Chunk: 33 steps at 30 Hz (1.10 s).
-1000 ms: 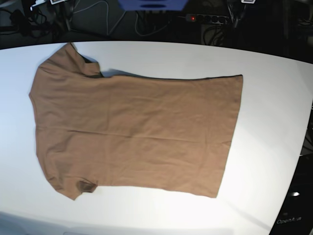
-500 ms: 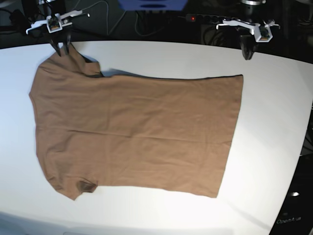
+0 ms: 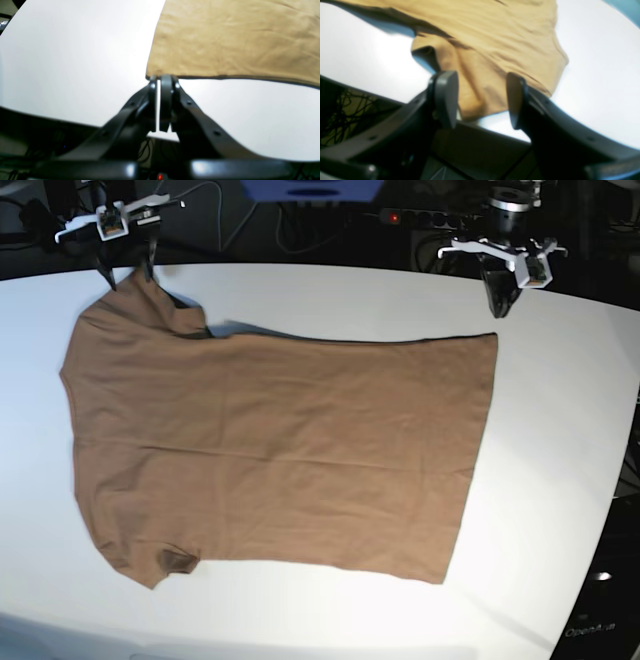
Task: Fold the T-shirt properly
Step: 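Lower the right gripper onto the shirt's shoulder corner and pinch it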
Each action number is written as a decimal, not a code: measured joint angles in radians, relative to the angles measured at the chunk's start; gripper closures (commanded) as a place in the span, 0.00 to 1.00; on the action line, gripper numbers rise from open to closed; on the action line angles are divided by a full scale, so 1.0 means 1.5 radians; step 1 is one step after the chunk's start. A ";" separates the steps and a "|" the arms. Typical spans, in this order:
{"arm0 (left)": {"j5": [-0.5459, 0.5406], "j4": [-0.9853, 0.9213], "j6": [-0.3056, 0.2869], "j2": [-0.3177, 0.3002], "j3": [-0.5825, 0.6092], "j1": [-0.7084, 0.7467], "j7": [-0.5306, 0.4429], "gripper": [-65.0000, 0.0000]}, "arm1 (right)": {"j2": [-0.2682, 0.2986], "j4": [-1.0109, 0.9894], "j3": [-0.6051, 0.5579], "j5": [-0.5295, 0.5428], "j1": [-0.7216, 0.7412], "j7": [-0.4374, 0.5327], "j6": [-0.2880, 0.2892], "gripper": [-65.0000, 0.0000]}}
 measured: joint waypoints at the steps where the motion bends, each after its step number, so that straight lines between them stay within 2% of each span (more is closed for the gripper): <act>1: 0.001 0.000 0.000 -0.001 0.000 -0.001 -0.001 0.98 | 0.000 0.007 0.008 0.014 -0.001 -0.002 0.001 0.50; 3: 0.000 0.000 0.000 0.000 0.000 0.000 0.007 0.98 | 0.001 0.028 0.024 0.079 -0.003 -0.004 0.010 0.50; 6: 0.002 0.000 -0.001 0.000 -0.008 0.000 0.009 0.98 | 0.019 0.070 0.036 0.181 -0.018 -0.006 0.101 0.50; 7: 0.002 0.000 -0.002 0.000 -0.013 0.000 0.009 0.98 | 0.025 0.084 0.036 0.220 -0.025 -0.007 0.120 0.50; 12: 0.003 0.000 -0.002 -0.002 -0.014 0.001 0.007 0.98 | 0.056 0.146 0.041 0.384 -0.033 -0.140 0.194 0.50; 15: 0.003 0.000 0.000 -0.002 -0.014 0.002 0.007 0.98 | 0.074 0.165 0.044 0.503 -0.033 -0.194 0.263 0.50; 21: 0.005 -0.005 -0.001 -0.001 -0.013 0.003 0.009 0.98 | 0.141 0.173 0.045 0.694 -0.033 -0.246 0.316 0.50; 24: 0.006 -0.005 -0.003 -0.002 -0.016 0.002 0.009 0.98 | 0.177 0.161 0.050 0.783 -0.035 -0.275 0.365 0.50; 26: 0.006 -0.005 -0.002 0.000 -0.023 0.002 0.009 0.98 | 0.195 0.142 0.061 0.848 -0.035 -0.300 0.373 0.50; 29: 0.005 -0.005 0.000 -0.001 -0.037 0.002 0.009 0.98 | 0.213 0.110 0.069 0.938 -0.036 -0.358 0.441 0.50; 30: 0.005 -0.005 0.000 0.000 -0.038 0.002 0.009 0.98 | 0.215 0.100 0.069 0.958 -0.034 -0.378 0.456 0.50; 33: 0.005 -0.005 -0.002 0.000 -0.037 0.002 0.009 0.98 | 0.217 0.072 0.084 0.962 -0.033 -0.430 0.454 0.50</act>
